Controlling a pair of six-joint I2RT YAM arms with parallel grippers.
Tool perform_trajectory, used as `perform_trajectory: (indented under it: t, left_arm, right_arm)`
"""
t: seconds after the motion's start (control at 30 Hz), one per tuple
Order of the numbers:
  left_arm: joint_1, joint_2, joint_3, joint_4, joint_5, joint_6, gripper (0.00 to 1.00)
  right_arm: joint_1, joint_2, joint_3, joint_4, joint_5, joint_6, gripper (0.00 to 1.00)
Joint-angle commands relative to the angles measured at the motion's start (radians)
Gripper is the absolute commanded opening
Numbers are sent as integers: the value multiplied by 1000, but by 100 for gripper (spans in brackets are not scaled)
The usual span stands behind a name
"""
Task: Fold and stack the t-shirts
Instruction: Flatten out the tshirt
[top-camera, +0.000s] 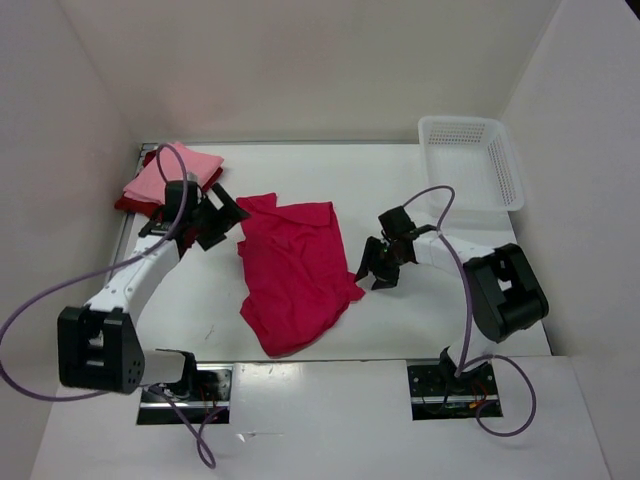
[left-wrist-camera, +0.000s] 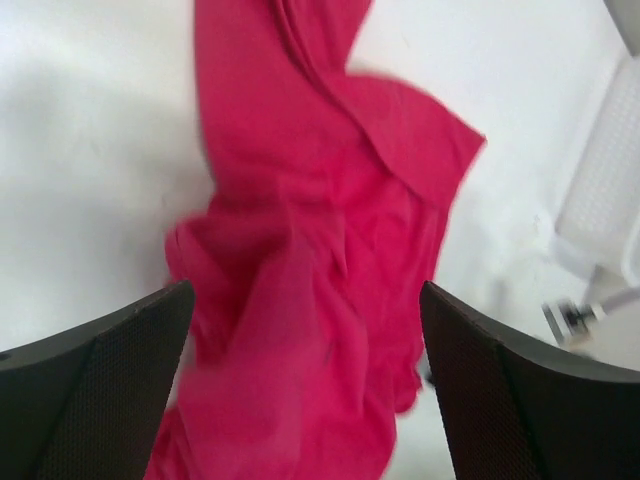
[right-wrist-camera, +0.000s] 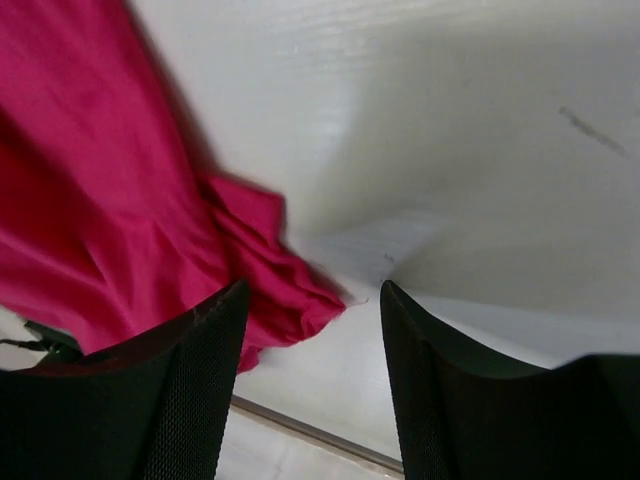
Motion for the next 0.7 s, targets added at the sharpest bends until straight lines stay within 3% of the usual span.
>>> perform_trajectory:
  t: [0.0, 0.17, 0.3, 0.53, 0.67]
  left_arm:
    - [17, 159, 73, 128, -31, 66, 100]
    - [17, 409, 281, 171, -40, 158, 98]
    - [-49, 500, 450, 105, -75, 272, 96]
    - [-296, 649, 609, 12, -165, 441, 91]
    - [-399, 726, 694, 21, -178, 573, 100]
  right_arm:
    - [8, -96, -66, 55, 20, 34, 61]
    - [27, -105, -114, 89, -18, 77, 62]
    - [68, -105, -123, 89, -6, 104, 62]
    - [68, -116, -125, 98, 19, 113, 58]
    - [68, -105, -106, 98, 19, 113, 58]
